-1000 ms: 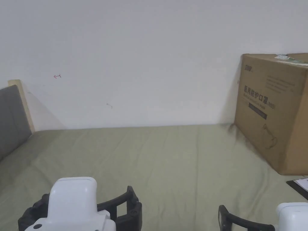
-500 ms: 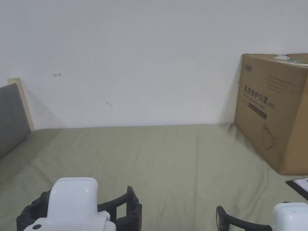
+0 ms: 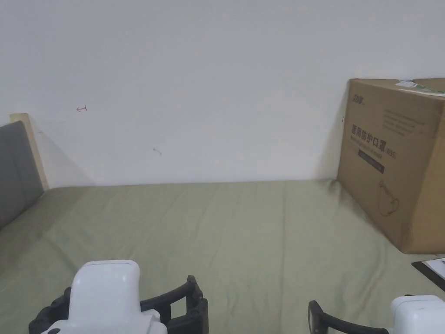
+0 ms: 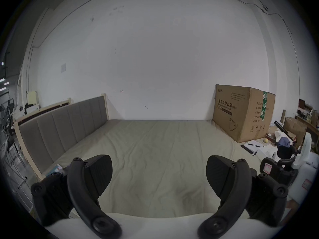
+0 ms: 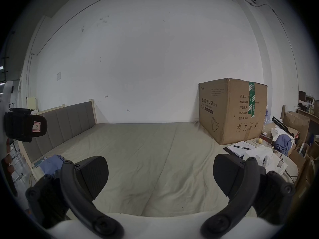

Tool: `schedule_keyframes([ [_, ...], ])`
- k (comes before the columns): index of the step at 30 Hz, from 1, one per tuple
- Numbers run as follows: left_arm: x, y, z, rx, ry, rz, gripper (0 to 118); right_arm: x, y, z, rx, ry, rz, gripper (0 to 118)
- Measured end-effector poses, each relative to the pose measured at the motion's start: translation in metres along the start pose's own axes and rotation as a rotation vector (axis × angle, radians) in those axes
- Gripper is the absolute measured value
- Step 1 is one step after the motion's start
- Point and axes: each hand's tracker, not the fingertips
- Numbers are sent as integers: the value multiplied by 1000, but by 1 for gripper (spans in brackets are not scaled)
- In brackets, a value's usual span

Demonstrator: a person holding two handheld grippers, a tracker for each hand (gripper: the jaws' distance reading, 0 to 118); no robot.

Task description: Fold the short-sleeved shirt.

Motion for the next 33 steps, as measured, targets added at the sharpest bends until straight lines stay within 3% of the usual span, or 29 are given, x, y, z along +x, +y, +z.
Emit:
schedule_keyframes([
  [10, -10, 7, 3, -25, -53, 64, 110, 1, 1, 0, 5, -6, 1, 118],
  [33, -4, 5, 7, -1, -40, 22, 110, 1, 2, 1, -3, 6, -5, 118],
])
